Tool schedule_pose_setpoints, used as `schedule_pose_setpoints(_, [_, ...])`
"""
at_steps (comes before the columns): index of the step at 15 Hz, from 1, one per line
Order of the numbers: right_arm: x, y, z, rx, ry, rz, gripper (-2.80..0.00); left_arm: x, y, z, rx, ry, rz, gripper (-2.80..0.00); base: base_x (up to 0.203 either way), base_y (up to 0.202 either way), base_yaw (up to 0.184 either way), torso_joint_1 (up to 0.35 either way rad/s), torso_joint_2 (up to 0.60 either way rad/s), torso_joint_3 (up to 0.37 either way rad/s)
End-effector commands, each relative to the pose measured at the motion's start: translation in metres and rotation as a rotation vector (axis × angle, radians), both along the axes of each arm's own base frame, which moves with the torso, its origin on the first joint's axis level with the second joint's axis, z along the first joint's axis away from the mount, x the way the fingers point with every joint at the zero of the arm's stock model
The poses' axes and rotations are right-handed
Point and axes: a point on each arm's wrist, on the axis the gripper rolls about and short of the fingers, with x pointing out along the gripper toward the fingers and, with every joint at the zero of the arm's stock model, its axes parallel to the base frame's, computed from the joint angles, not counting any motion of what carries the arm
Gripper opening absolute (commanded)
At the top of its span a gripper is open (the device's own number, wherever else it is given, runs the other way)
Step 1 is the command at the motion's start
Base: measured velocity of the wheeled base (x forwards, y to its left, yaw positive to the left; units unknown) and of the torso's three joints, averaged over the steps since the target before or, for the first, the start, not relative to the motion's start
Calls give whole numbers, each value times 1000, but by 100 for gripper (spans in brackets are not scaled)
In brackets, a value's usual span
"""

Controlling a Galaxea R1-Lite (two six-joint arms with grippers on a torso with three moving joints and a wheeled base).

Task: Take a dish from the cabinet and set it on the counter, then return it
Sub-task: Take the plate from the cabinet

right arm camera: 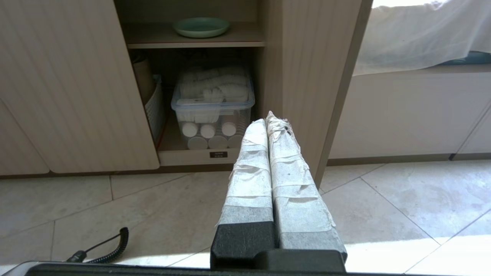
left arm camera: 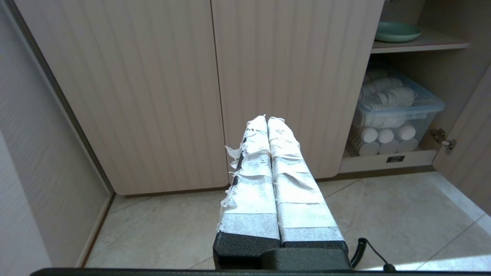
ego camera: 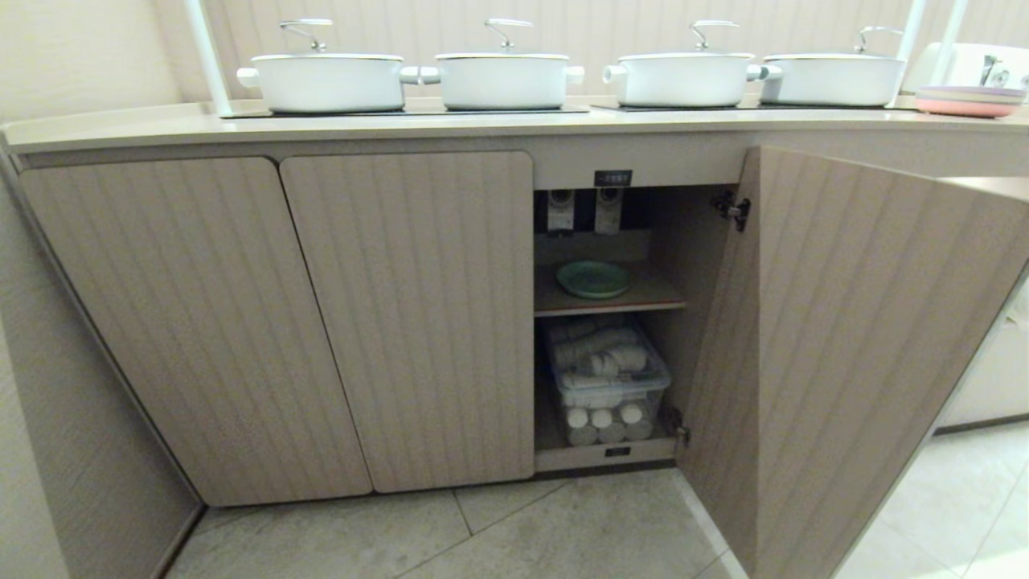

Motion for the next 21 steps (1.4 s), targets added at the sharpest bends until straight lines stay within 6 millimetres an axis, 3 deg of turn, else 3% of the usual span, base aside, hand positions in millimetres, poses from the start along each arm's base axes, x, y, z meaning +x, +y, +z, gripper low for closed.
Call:
schedule_pose_setpoints(1, [0,0,0,0,2,1,-280,0,0,0,0,-1,1,-280,0,0,0,0,0,0])
schedule_pose_setpoints(21, [0,0,0,0,1,0,-280,0,0,0,-2,-1,3,-280,186,0,1,3,3,2])
